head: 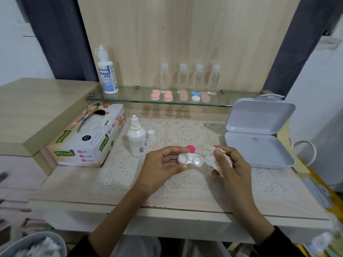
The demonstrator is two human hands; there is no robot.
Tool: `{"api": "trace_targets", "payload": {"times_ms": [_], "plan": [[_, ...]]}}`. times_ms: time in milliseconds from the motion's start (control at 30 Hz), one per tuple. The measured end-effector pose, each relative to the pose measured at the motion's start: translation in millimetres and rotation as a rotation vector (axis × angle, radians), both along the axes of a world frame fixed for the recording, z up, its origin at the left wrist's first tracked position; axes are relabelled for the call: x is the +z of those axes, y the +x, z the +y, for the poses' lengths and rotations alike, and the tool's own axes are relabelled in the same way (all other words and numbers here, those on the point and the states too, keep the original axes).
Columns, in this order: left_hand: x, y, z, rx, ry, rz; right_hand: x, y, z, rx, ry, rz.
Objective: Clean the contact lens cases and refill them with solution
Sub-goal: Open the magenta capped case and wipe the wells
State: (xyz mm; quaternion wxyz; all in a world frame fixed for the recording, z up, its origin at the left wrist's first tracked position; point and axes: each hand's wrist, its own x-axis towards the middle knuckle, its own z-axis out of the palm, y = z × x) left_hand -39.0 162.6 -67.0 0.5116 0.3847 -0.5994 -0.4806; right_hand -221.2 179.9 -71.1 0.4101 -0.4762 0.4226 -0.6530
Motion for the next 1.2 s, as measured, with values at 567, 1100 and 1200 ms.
{"api": "trace_targets", "payload": {"times_ms": [567, 1100, 1200], "plan": [[-1.7, -2.4, 1.6, 0.040, -0.050, -0.029, -1.1, 5.8, -0.1, 0.054, 0.022, 0.081], [-18.6, -3.0, -11.6, 0.313, -0.291, -0.691, -6.3, -0.9, -4.7, -0.070, 0.014, 0.087], [-17.0, -6.1, -8.7, 0.341, -0.316, -0.806, -11.0, -3.2, -7.1, -0.079, 0.008, 0.153]]}}
